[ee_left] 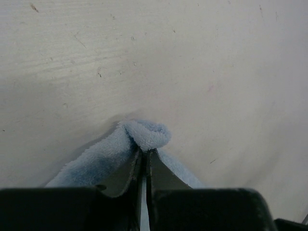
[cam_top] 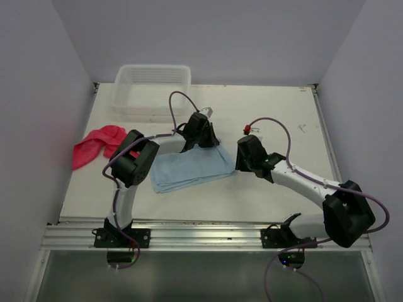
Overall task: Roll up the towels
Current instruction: Roll the towel
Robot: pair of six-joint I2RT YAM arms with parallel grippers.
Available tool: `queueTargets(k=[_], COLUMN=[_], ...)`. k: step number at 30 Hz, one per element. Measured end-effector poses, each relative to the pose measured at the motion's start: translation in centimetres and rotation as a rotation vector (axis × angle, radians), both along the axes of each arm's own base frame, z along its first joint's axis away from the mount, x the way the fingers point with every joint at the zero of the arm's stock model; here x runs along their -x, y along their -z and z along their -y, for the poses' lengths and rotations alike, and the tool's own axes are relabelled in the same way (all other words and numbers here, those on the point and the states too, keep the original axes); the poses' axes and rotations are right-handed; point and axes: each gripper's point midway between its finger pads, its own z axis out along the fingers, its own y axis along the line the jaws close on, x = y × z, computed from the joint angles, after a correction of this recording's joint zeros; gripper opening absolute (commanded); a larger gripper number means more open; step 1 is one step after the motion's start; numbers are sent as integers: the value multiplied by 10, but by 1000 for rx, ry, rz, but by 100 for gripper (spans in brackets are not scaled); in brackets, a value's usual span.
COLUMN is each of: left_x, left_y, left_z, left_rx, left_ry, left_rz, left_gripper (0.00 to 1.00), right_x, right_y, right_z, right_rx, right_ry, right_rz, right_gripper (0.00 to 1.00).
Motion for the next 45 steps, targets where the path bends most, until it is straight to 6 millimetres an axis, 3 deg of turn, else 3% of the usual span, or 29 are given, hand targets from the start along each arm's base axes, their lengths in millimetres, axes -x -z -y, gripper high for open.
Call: queueTargets(k=[5,13,25,34,40,45], left_x=[2,3,3,4,3,3], left_y=[-2,-4,-3,-2,-1,-1], left_z=[-4,-6,-7,-10,-11,-11], left_rx=[2,8,9,5,6,11], left_ry=[-6,-10,-11,-25,-35,-42], left_rz=[8,20,21,26,26,23], left_gripper=[0,0,0,0,0,0], right_x=[-11,-22,-27,-23,-23,-22], right_y=[26,45,52,59,61,65], right_z=[17,-6,-27,-34,-37,-36], right_rx=[-230,-510,-635,-672,-689,-663], right_ry=[98,86,12,-23,-43,-53], right_rz=[-108,-207,-236,-253,-242,-234], right_gripper=[34,35,40,36,27,4])
